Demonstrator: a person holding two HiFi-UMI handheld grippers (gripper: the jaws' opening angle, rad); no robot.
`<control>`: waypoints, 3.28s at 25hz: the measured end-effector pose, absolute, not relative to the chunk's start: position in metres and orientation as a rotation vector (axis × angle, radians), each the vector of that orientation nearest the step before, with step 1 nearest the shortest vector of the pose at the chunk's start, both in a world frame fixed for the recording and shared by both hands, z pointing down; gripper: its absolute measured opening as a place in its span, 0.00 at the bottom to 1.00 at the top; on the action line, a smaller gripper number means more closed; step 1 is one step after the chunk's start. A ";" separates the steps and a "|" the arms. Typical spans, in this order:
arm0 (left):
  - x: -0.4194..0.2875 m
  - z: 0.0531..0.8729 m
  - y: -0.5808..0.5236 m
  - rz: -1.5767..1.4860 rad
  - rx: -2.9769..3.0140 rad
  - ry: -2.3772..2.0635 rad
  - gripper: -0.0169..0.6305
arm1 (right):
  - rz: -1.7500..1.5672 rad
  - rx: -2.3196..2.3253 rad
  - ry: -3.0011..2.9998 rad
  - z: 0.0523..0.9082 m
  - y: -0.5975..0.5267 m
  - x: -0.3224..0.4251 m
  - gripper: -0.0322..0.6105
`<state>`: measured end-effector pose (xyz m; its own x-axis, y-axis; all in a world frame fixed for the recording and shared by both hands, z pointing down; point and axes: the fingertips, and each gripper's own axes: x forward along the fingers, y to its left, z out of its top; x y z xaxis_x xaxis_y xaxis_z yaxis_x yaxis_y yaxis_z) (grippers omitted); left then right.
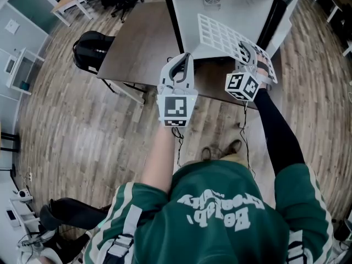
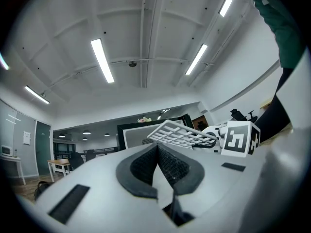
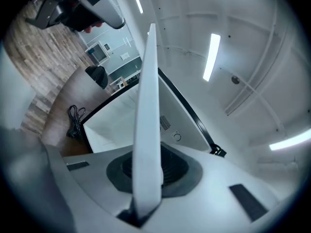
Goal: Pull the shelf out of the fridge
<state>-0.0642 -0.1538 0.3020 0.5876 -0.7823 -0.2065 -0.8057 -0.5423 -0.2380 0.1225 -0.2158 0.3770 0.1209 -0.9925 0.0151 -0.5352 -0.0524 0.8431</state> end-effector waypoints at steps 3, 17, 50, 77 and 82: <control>-0.062 0.303 -0.154 0.099 -2.518 1.290 0.05 | -0.745 1.732 -1.566 0.375 -0.211 0.123 0.14; -0.049 0.308 -0.157 0.097 -2.538 1.262 0.05 | -0.450 1.947 -1.806 0.364 -0.188 0.135 0.14; -0.037 0.306 -0.179 0.104 -2.559 1.257 0.05 | -0.007 2.186 -2.121 0.362 -0.167 0.151 0.14; -0.027 0.311 -0.187 0.093 -2.561 1.278 0.05 | -0.001 2.152 -2.213 0.364 -0.164 0.149 0.14; -0.028 0.312 -0.187 0.097 -2.561 1.283 0.05 | 0.002 2.151 -2.226 0.363 -0.164 0.148 0.14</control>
<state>-0.0275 -0.1869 0.3121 0.6044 -0.7758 -0.1811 -0.7943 -0.5689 -0.2133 0.1485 -0.1638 0.3632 -0.0337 -0.9988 0.0342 -0.9989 0.0347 0.0310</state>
